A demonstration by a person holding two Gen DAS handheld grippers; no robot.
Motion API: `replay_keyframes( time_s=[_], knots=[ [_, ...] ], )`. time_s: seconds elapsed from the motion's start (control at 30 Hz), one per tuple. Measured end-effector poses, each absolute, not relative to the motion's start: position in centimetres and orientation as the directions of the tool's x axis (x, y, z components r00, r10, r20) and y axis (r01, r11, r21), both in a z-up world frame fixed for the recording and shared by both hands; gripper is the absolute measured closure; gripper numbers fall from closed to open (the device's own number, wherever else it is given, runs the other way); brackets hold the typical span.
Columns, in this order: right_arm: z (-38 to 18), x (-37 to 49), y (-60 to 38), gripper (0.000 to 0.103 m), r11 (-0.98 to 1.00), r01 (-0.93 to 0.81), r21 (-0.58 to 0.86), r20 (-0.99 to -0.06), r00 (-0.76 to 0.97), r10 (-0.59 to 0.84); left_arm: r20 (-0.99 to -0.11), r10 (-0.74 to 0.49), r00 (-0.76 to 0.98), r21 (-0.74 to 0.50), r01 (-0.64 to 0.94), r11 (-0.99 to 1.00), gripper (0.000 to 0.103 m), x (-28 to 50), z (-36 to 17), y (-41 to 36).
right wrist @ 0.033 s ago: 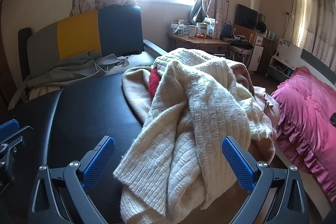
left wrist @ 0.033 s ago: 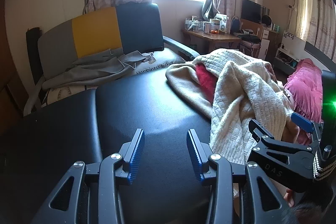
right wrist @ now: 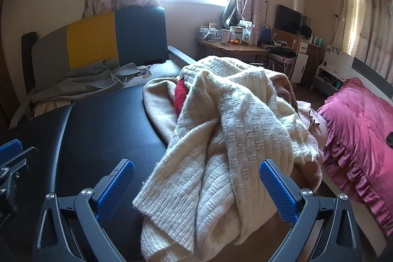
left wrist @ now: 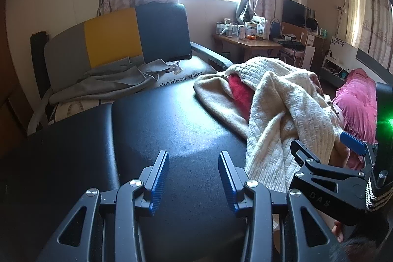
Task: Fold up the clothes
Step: 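Reach both grippers toward the cream knit sweater pile on the bench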
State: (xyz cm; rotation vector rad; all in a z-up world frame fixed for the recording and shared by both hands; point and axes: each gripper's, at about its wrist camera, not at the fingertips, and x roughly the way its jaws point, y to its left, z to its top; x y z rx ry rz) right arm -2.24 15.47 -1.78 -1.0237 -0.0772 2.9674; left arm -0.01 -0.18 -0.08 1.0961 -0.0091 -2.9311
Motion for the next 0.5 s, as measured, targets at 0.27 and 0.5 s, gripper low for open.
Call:
replay_keyframes(
  time_s=[0.27,0.5],
  knots=[
    [-1.9,-2.4,15.3,0.000,-0.999,-0.004,-0.053,-0.605,-0.796,0.035,-0.675,-0.015,-0.738,0.014,0.008,-1.000,0.059,0.0,-0.8,-0.4],
    [-2.0,-2.2,15.1,0.000,-0.998,-0.001,-0.056,-0.615,-0.788,0.035,-0.769,0.075,-0.635,-0.092,-0.006,-0.996,0.056,-1.1,-5.6,-2.1]
  ],
)
